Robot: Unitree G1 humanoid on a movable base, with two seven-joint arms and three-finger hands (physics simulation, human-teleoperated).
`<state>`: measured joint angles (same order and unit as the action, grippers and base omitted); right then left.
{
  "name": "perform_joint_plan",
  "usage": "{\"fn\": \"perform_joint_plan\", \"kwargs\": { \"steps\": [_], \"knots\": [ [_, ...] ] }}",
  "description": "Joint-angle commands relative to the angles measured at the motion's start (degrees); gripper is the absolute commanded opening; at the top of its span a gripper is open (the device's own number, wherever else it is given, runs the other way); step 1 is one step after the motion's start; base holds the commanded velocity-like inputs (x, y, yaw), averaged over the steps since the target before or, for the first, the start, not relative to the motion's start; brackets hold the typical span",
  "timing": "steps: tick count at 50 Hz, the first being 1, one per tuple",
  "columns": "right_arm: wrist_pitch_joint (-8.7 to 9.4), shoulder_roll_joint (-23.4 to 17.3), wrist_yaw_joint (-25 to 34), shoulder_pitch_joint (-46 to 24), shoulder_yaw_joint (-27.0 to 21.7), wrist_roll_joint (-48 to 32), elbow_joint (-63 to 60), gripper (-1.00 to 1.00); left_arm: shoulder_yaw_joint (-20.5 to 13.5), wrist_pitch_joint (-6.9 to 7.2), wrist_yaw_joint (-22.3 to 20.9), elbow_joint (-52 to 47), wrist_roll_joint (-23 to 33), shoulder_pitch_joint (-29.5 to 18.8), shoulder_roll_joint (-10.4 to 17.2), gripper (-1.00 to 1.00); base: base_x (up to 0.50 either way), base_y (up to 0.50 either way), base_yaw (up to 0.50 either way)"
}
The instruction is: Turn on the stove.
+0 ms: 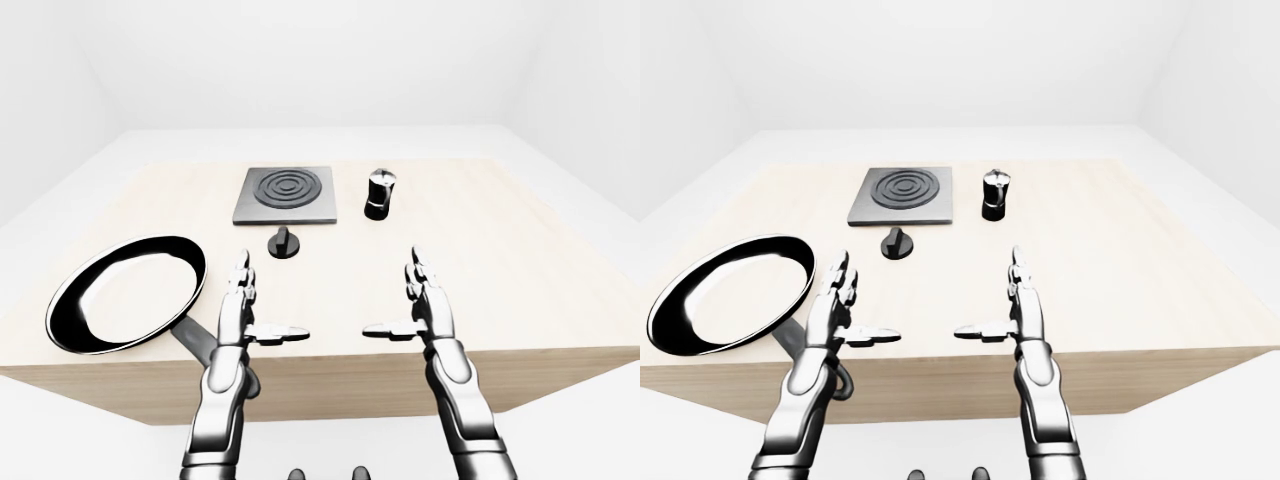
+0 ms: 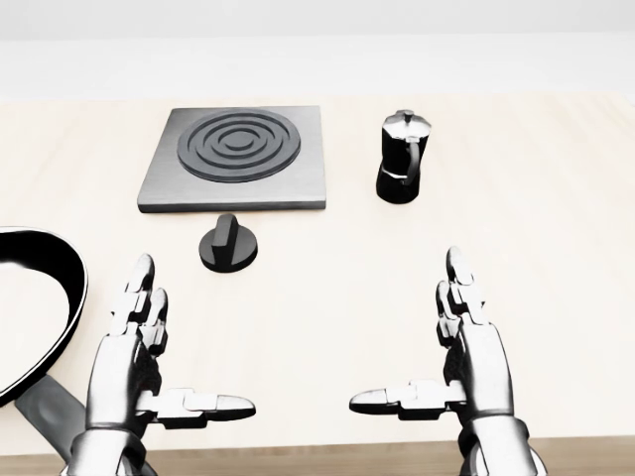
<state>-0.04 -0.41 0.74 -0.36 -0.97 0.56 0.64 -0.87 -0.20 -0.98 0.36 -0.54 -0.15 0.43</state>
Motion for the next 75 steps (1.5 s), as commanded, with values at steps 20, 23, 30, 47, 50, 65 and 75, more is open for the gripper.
{"fn": "perform_joint_plan", "kwargs": {
  "steps": [20,23,30,47,50,65,75],
  "knots": [
    [-0.09,-0.9,0.9,-1.6,-1.5,1.1,3.1,1.0,-1.7,-1.03,-1.6,1.9,-2.0,-1.0,0.8,1.0,0.0,0.0,0.0],
    [0.05,-0.9,0.9,-1.5,-1.5,1.1,3.0,1.0,-1.7,-1.03,-1.6,1.8,-2.0,-1.0,0.8,1.0,0.0,0.0,0.0],
    [-0.18,-0.9,1.0,-1.6,-1.5,1.0,3.4,1.0,-1.8,-1.21,-1.6,1.9,-2.1,-1.1,0.8,1.0,0.16,0.0,0.0],
    [-0.31,-0.9,1.2,-1.4,-1.4,0.8,3.3,1.0,-1.8,-1.47,-1.5,2.2,-2.0,-1.0,0.8,1.0,0.25,0.0,0.0],
    [-0.02,-0.8,1.2,-1.3,-1.3,0.8,3.1,1.0,-1.8,-1.48,-1.5,2.2,-2.0,-0.9,0.8,1.0,0.27,0.0,0.0],
    [0.08,-0.8,1.2,-1.4,-1.3,0.7,3.1,1.0,-1.8,-1.45,-1.4,2.4,-1.9,-1.0,0.9,1.0,0.27,0.0,0.0],
    [0.06,-0.8,1.3,-1.6,-1.3,0.8,3.5,1.0,-1.9,-1.57,-1.4,2.8,-2.0,-1.3,0.9,1.0,0.27,0.0,0.0]
  ]
}}
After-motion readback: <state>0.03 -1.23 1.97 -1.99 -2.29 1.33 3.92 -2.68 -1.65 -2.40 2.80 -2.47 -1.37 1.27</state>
